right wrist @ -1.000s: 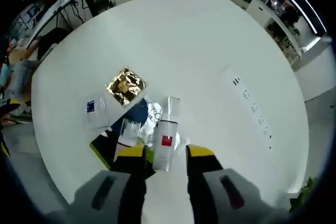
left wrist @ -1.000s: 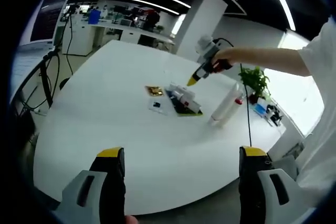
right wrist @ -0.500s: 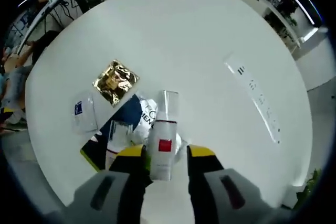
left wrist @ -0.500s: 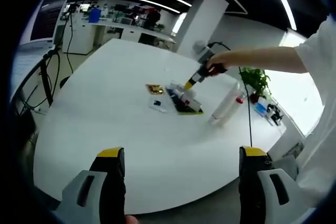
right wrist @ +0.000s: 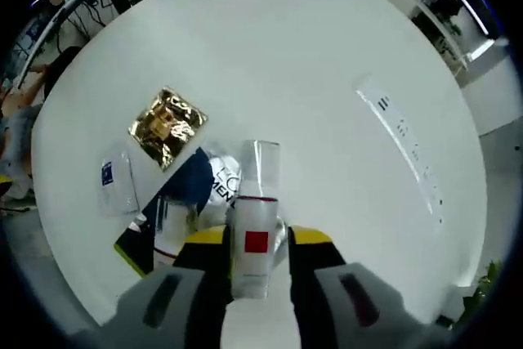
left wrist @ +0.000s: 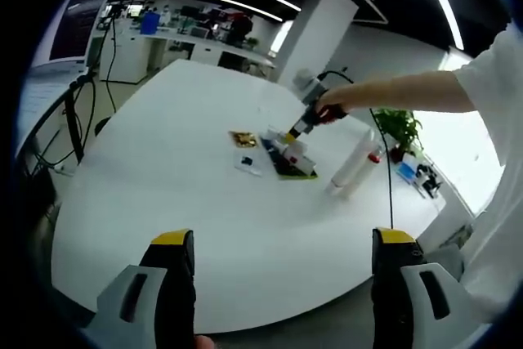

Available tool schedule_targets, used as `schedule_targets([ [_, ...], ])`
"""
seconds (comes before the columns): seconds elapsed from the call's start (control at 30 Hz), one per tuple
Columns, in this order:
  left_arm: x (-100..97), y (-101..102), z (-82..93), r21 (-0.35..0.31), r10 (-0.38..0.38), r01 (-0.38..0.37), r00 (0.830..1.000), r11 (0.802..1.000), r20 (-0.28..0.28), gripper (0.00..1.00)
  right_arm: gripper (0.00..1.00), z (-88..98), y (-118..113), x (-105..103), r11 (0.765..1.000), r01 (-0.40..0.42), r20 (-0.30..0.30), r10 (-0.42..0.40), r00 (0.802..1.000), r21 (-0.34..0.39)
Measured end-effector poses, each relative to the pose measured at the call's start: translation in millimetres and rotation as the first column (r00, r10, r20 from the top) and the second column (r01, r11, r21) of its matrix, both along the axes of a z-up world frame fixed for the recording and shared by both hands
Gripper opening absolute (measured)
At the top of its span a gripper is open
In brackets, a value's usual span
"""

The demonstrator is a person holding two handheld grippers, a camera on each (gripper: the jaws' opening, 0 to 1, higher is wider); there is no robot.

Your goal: Arrange the skincare products in the storage area until every visible bottle or jar stands upright without overlapping.

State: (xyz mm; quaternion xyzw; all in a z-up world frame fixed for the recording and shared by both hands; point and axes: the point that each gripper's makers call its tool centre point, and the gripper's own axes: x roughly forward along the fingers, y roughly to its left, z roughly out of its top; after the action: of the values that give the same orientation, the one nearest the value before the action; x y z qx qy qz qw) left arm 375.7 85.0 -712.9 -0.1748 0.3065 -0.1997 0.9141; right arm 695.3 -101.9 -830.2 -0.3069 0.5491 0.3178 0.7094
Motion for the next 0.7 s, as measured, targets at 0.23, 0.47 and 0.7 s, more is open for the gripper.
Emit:
schedule_targets([
  [0.23, 0.3, 0.1, -1.8, -0.001, -0.001, 0.001, 1.0, 1.0, -0.004, 0.88, 0.22, -6.6, -0.3, -0.7, 1.0, 0.011, -0.017, -0.011, 1.0, 0.008],
  [0.47, 0.7, -0.7, -2.7, -0.001, -0.005, 0.005, 1.0, 1.0, -0.008, 0.88, 0.2, -8.6, -2.5, 3.0, 0.999, 0.041, -0.006, -0.041, 0.999, 0.02],
  [0.7, 1.8, 1.4, -1.2, -0.012, 0.009, -0.009, 1.0, 1.0, -0.004, 0.88, 0.2, -2.0, -2.5, 0.6, 0.998, 0.055, 0.028, -0.056, 0.998, 0.024],
])
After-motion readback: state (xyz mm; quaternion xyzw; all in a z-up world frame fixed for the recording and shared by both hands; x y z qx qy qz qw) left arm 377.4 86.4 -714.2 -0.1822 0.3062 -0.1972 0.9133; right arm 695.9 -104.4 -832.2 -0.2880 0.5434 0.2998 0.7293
